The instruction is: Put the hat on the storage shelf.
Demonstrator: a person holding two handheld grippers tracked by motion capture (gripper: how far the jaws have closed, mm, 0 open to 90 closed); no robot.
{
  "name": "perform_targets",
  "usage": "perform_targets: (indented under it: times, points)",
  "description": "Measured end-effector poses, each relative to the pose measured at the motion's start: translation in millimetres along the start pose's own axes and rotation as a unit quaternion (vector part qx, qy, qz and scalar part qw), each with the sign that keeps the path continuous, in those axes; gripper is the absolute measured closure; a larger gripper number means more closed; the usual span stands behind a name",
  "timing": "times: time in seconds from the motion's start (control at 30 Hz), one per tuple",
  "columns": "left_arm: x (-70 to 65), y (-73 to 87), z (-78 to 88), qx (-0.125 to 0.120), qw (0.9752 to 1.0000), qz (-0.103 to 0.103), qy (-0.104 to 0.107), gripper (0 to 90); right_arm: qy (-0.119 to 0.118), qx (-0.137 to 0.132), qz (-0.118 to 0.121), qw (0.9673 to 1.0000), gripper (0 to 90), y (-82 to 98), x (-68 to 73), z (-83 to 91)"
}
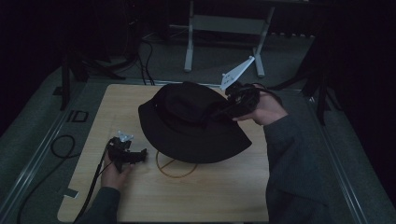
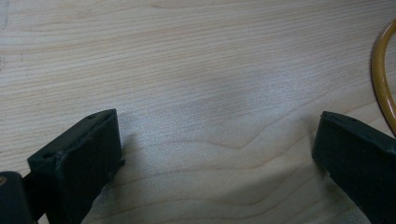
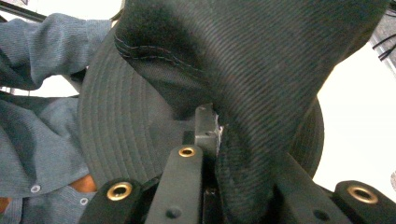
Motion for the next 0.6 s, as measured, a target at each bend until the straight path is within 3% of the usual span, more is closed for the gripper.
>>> perform_targets:
  times: [0.23, 0.6]
  points:
    - [0.0, 0.0, 0.0, 0.000, 1.0000, 0.000, 0.000, 1.5, -0.008, 0.009, 0.007, 0.9999, 82.5, -3.2, 3.9, -10.2]
    - [-0.1, 0.0, -0.1, 0.000, 1.0000, 0.001, 0.000, 1.5, 0.000, 0.032, 0.006, 0.9995, 76.8, -6.1, 2.9, -33.2]
Point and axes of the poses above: each handheld gripper's, and its own axes: z roughly backward along the jaws, y roughly out of its underside, x roughly to its left, the point moved 3 cm from there along -z, roughly forward along the jaws, and after that the axes turned 9 degrees about -x, right-handed, at the moved point
